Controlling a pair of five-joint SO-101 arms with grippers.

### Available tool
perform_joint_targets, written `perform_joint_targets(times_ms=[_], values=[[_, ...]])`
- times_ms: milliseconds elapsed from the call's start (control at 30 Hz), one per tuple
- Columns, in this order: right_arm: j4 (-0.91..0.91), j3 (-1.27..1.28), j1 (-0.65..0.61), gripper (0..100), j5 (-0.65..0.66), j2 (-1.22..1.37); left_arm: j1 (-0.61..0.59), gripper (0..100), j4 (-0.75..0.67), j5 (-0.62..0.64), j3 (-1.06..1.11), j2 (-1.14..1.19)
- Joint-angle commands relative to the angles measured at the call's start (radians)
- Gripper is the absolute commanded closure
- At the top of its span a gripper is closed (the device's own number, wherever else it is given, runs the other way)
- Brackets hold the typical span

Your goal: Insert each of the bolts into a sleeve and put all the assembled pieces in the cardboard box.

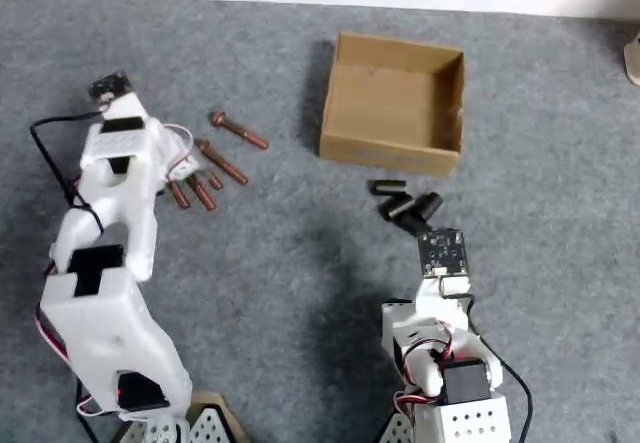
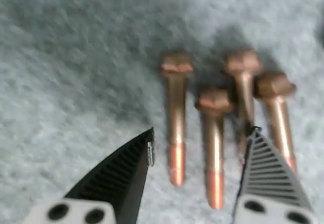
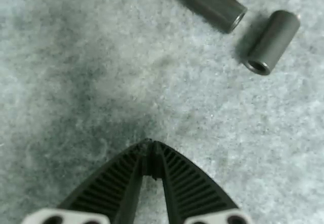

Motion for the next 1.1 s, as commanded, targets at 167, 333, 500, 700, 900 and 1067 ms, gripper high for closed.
perform_joint_targets(times_ms=[167,333,500,700,900,1067], values=[[0.005,0.148,-0.012,99.3,-0.009,-0.010,-0.018,77,0.083,0.008,-0.179,0.114],[0.005,0.148,-0.012,99.3,-0.009,-0.010,-0.038,77,0.081,0.008,-0.196,0.150],[0.005,0.148,-0.012,99.3,-0.009,-0.010,-0.085,78,0.081,0.005,-0.196,0.151],[0.005,0.148,-0.012,99.3,-0.009,-0.010,-0.127,77,0.077,0.005,-0.193,0.160],[0.005,0.148,-0.012,99.3,-0.009,-0.010,-0.131,77,0.077,0.003,-0.188,0.160],[0.005,0.148,-0.012,99.3,-0.009,-0.010,-0.125,77,0.080,0.003,-0.189,0.159]])
